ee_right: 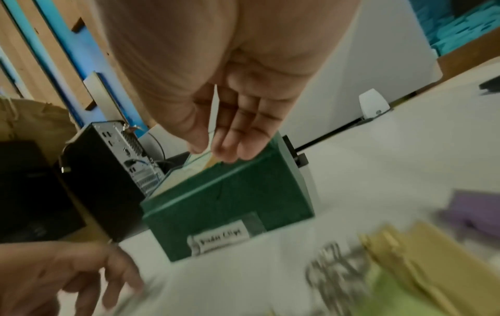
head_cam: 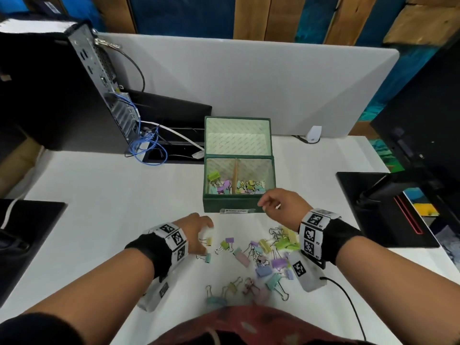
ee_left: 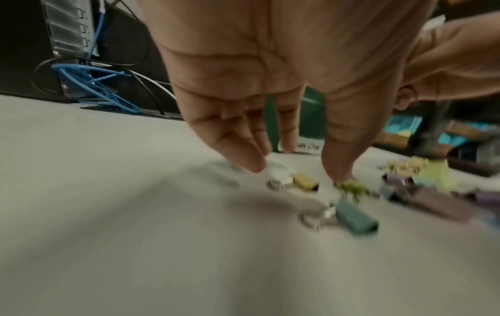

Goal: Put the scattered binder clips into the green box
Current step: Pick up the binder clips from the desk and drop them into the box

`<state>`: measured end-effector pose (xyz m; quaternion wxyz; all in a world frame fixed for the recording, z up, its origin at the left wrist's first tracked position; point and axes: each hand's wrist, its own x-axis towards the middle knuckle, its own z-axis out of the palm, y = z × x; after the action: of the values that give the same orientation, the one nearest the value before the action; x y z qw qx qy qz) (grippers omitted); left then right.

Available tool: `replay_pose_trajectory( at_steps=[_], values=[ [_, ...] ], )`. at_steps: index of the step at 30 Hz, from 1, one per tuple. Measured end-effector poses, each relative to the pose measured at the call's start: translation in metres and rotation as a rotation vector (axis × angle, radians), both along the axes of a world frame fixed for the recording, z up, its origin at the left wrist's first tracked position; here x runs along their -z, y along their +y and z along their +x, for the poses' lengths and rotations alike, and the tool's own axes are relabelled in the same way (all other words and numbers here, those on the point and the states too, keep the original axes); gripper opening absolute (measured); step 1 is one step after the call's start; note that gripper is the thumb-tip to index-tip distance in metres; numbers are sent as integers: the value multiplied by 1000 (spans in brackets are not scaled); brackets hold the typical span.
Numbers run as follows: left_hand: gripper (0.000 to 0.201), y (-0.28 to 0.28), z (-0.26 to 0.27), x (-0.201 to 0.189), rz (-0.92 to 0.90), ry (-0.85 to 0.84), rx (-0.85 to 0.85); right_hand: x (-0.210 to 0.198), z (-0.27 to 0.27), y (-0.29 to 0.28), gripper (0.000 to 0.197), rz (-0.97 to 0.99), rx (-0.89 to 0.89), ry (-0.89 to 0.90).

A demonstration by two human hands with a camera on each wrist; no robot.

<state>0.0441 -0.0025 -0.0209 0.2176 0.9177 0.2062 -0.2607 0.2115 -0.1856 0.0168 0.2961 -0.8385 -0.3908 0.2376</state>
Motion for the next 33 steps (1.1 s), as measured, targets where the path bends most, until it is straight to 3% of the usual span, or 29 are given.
replay_pose_trajectory(
  at_steps=[4, 7, 13, 20, 27, 33],
  values=[
    [89, -11, -9, 8, -4, 55, 16, 13, -14, -3, 21, -312, -225, -57],
    [87, -18, -12, 11, 12, 47, 48, 23, -29, 1, 28, -416, -359, -75],
    [77, -24, -10, 10, 13, -23, 39, 34, -38, 14, 39, -528, -403, -169],
    [74, -31, 1, 11, 24, -26, 121, 40, -28, 8, 41, -574, -335, -167],
    [66, -37, 13, 14, 21, -63, 148, 45, -31, 9, 41, -586, -439, -215],
    [52, -38, 12, 17, 12, -52, 113, 43, -32, 9, 15, -513, -407, -212]
  ],
)
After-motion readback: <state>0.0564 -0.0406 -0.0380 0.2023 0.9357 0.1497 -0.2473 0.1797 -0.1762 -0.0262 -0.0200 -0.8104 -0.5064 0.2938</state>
